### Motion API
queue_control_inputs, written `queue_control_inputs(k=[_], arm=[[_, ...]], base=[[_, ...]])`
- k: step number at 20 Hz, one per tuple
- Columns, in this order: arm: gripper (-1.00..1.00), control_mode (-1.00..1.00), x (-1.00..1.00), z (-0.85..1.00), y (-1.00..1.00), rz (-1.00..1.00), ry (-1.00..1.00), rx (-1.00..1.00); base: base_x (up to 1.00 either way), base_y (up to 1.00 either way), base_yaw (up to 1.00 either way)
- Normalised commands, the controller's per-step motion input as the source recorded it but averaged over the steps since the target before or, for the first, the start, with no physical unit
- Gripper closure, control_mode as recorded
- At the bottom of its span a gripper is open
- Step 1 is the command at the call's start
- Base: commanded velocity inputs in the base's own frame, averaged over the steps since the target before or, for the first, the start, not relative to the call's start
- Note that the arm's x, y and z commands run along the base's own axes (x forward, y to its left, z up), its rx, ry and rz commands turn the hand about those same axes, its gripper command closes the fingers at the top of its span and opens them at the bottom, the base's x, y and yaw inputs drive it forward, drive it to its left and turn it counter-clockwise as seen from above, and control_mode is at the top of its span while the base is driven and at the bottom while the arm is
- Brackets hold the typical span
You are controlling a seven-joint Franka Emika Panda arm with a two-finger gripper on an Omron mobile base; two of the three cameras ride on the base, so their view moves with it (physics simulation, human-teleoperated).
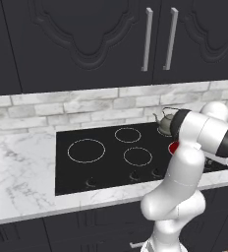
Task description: Turn off the front right burner of the stove.
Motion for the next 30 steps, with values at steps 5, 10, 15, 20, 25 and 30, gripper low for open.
queue_control_inputs(k=[5,10,15,20,25,30], arm=[[1.0,-1.0,-0.04,-0.14,0.11,0.0,0.03,0.0],[1.0,-1.0,-0.2,-0.16,0.13,0.0,0.0,0.0],[1.0,-1.0,-0.34,-0.16,0.12,-0.03,0.0,0.01],[1.0,-1.0,-0.1,-0.19,0.24,-0.11,0.01,0.0],[1.0,-1.0,0.0,-0.24,0.23,-0.16,0.04,0.0],[1.0,-1.0,-0.17,-0.24,0.17,-0.18,0.01,0.0]], base=[[0.0,0.0,0.0],[0.0,0.0,0.0],[0.0,0.0,0.0],[0.0,0.0,0.0],[0.0,0.0,0.0],[0.0,0.0,0.0]])
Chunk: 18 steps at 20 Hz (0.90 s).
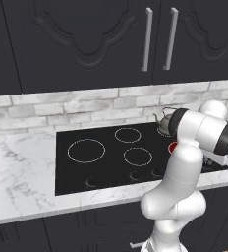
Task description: Turn off the front right burner of the stove.
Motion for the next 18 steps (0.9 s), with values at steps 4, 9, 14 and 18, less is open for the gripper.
queue_control_inputs(k=[4,9,14,18], arm=[[1.0,-1.0,-0.29,-0.23,0.16,-0.21,0.0,0.0],[1.0,-1.0,-0.21,-0.23,0.26,-0.23,0.0,0.0],[1.0,-1.0,-0.17,-0.22,0.29,-0.25,0.04,0.0],[1.0,-1.0,-0.25,-0.23,0.29,-0.26,0.07,0.0]], base=[[0.0,0.0,0.0],[0.0,0.0,0.0],[0.0,0.0,0.0],[0.0,0.0,0.0]])
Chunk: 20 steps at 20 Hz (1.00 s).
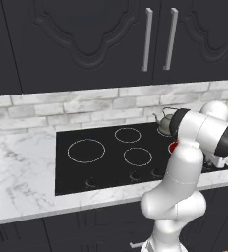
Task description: Turn off the front right burner of the stove.
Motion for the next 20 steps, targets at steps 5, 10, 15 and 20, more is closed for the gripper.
queue_control_inputs(k=[5,10,15,20], arm=[[1.0,-1.0,-0.39,-0.34,0.4,-0.29,0.09,0.0],[1.0,-1.0,-0.35,-0.35,0.48,-0.34,0.09,0.0],[1.0,-1.0,-0.2,-0.38,0.48,-0.38,0.1,0.0],[1.0,-1.0,-0.14,-0.44,0.48,-0.41,0.13,-0.01]], base=[[0.0,0.0,0.0],[0.0,0.0,0.0],[0.0,0.0,0.0],[0.0,0.0,0.0]])
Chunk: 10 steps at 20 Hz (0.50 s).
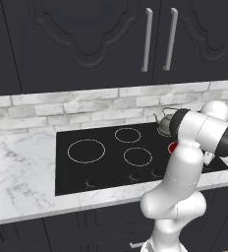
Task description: Turn off the front right burner of the stove.
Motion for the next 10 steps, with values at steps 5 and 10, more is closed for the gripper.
queue_control_inputs(k=[5,10], arm=[[1.0,-1.0,-0.23,-0.45,0.45,-0.43,0.12,-0.04],[1.0,-1.0,-0.23,-0.48,0.53,-0.44,0.08,-0.06]], base=[[0.0,0.0,0.0],[0.0,0.0,0.0]])
